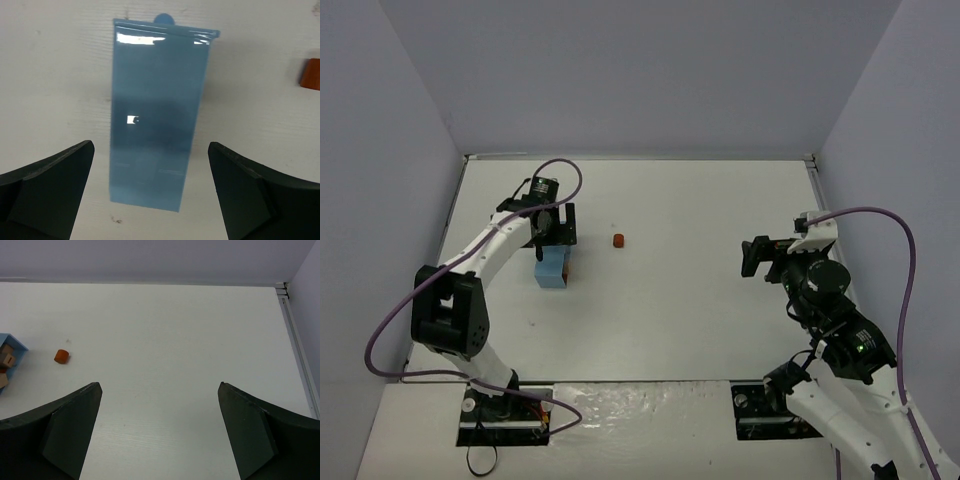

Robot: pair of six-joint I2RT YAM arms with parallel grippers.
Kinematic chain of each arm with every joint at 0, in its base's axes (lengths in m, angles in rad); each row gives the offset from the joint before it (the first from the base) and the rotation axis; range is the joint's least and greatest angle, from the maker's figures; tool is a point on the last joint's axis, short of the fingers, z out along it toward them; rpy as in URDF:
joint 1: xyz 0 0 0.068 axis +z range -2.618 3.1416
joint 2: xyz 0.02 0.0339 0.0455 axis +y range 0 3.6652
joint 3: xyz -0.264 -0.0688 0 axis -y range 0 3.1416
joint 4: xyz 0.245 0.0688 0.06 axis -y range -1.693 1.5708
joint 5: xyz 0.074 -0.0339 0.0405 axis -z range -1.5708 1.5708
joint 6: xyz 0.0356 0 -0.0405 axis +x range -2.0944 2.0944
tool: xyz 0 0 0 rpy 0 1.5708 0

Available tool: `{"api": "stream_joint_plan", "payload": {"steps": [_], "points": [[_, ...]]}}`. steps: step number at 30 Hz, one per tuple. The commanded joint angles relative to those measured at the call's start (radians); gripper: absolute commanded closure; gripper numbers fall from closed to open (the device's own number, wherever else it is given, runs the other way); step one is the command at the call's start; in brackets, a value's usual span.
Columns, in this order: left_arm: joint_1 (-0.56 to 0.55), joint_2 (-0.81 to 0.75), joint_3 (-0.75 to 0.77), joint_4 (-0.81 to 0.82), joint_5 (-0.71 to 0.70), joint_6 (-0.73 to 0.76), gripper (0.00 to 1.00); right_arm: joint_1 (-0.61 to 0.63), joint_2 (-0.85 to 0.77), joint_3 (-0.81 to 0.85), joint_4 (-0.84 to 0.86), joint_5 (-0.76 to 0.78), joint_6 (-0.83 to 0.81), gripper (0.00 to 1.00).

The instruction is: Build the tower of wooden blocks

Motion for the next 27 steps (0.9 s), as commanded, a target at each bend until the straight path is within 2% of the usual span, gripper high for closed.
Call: {"api": "stream_joint_plan", "payload": {"steps": [1, 4, 9, 11, 13, 16, 20, 27], "points": [[-0.004, -0.006, 0.029, 0.093, 0.095, 0.013, 0.03, 0.01, 0.05, 0.02, 0.047, 0.002, 0.042, 0.0], [0.005, -0.013, 0.032, 0.097, 0.077, 0.008, 0.03, 0.009, 0.185, 0.036, 0.048, -0.008, 0.063, 0.0], [0.014, -0.017, 0.029, 0.097, 0.043, 0.013, 0.03, -0.002, 0.588, 0.171, 0.052, -0.109, 0.133, 0.0], [0.017, -0.016, 0.031, 0.095, 0.044, 0.017, 0.03, -0.034, 0.785, 0.257, 0.06, -0.183, 0.169, 0.0], [0.018, -0.019, 0.028, 0.095, 0.034, 0.023, 0.03, -0.076, 0.915, 0.323, 0.065, -0.236, 0.201, 0.0], [0.018, -0.028, 0.024, 0.095, 0.023, 0.035, 0.03, -0.09, 1.071, 0.408, 0.065, -0.188, 0.249, 0.0], [0.022, -0.036, 0.015, 0.097, 0.002, 0.049, 0.03, -0.098, 1.2, 0.468, 0.069, -0.126, 0.255, 0.0], [0.021, -0.042, 0.004, 0.097, 0.021, 0.062, 0.03, -0.123, 1.379, 0.526, 0.114, -0.108, 0.214, 0.0]]}}
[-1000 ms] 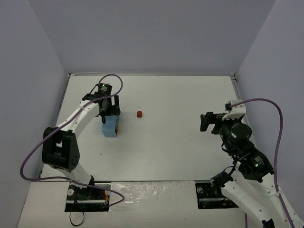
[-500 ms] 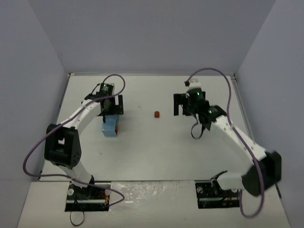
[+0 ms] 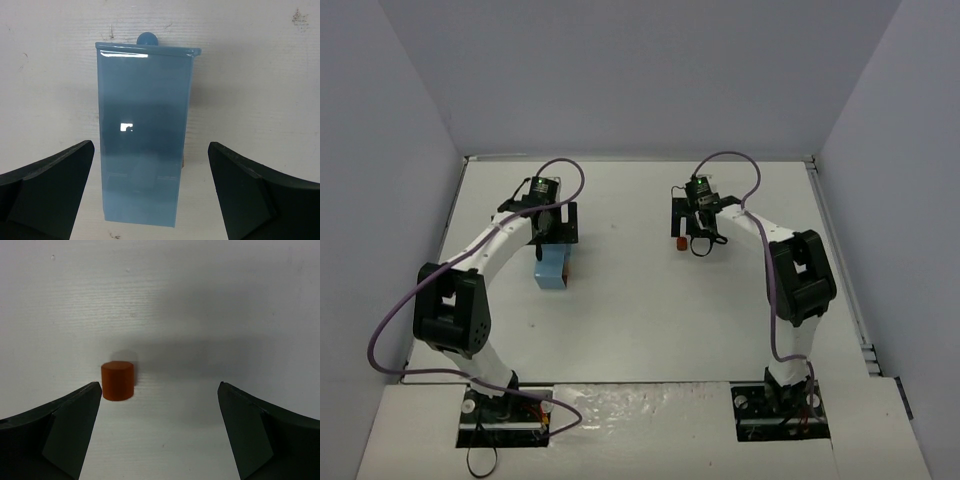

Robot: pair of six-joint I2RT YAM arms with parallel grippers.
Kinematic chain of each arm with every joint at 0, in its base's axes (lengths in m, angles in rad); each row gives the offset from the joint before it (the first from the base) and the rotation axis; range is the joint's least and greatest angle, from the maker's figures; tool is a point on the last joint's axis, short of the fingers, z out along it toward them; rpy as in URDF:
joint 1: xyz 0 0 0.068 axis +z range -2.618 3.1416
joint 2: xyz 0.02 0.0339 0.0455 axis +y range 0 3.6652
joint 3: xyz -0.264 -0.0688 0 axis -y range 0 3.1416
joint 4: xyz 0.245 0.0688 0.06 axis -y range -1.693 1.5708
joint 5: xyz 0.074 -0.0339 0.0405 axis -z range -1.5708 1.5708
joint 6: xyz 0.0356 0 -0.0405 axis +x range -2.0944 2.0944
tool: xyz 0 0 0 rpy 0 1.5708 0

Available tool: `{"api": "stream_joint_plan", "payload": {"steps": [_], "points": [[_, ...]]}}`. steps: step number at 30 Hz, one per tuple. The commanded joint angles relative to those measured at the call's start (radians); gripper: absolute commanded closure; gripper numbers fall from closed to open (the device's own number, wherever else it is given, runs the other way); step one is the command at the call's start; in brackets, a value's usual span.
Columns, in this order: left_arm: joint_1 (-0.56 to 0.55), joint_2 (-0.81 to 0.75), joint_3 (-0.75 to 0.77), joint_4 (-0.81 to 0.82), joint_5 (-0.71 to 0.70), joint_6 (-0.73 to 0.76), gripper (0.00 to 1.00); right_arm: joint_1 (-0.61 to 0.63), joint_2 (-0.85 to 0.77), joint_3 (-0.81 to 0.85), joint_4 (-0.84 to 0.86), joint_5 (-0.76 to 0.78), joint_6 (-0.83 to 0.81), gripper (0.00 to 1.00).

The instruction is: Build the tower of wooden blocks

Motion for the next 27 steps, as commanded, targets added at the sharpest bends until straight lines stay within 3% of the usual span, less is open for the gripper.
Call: {"api": "stream_joint_plan", "payload": {"steps": [1, 11, 27], "points": [[0.007, -0.066, 0.002, 0.039, -0.002, 0.023, 0.03, -0.02, 0.066, 0.066, 0.058, 0.04, -0.016, 0.0], [0.008, -0.101, -0.026, 0.038, 0.001, 0.034, 0.03, -0.017, 0.09, 0.005, 0.117, -0.061, -0.041, 0.0], [0.019, -0.123, -0.049, 0.022, -0.017, 0.029, 0.1, -0.001, 0.057, -0.12, 0.115, 0.007, 0.073, 0.0]]}}
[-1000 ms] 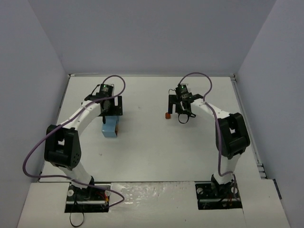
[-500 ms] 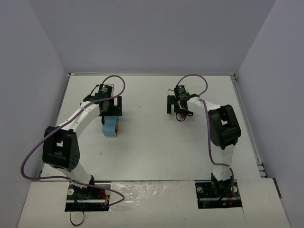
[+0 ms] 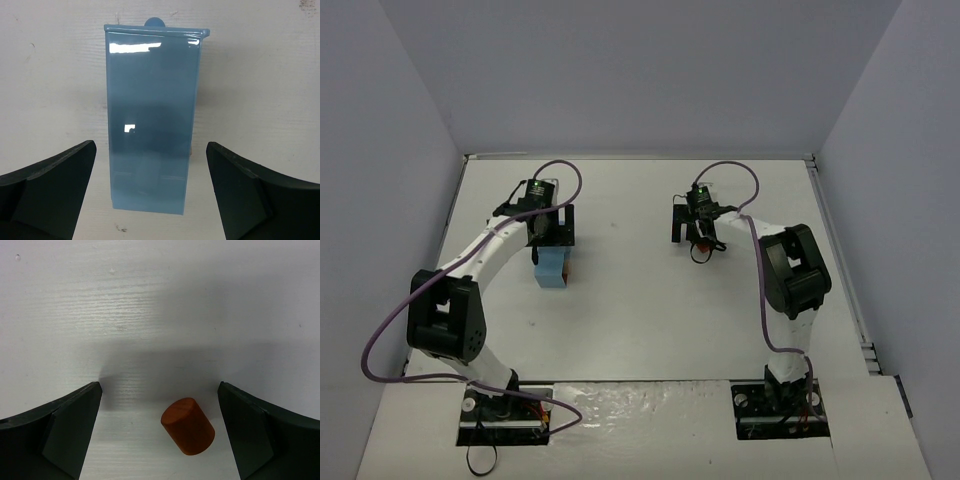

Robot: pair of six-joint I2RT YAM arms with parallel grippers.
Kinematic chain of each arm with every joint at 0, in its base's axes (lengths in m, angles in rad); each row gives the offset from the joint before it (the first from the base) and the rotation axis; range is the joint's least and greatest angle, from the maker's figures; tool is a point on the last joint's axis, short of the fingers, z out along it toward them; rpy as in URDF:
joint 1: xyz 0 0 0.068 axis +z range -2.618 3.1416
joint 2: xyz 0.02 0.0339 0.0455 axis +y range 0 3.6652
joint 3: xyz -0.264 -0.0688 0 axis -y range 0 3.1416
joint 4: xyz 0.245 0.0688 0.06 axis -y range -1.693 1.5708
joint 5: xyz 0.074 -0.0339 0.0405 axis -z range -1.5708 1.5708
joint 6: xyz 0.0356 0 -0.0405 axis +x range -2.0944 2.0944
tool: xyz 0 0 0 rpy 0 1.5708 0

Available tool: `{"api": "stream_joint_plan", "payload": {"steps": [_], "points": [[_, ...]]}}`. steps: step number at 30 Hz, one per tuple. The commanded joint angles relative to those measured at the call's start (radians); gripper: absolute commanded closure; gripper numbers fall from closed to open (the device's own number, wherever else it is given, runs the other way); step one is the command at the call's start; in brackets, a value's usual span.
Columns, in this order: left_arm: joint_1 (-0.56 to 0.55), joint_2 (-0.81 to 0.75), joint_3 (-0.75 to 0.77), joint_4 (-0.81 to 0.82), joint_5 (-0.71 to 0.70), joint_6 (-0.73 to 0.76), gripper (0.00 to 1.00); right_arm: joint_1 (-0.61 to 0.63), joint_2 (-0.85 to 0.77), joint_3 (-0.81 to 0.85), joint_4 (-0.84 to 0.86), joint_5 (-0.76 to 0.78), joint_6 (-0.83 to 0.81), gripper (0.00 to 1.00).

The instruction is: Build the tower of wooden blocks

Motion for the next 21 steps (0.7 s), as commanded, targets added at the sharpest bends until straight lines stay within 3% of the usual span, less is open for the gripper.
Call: {"api": "stream_joint_plan", "payload": {"steps": [1, 21], "points": [[0.012, -0.063, 0.009, 0.016, -0.018, 0.004, 0.1, 0.009, -0.031, -0.041, -0.061, 0.024, 0.069, 0.0], [0.03, -0.007, 0.016, -0.004, -0.021, 0.02, 0.15, 0.003, -0.101, -0.048, -0.061, 0.042, 0.062, 0.0]]}}
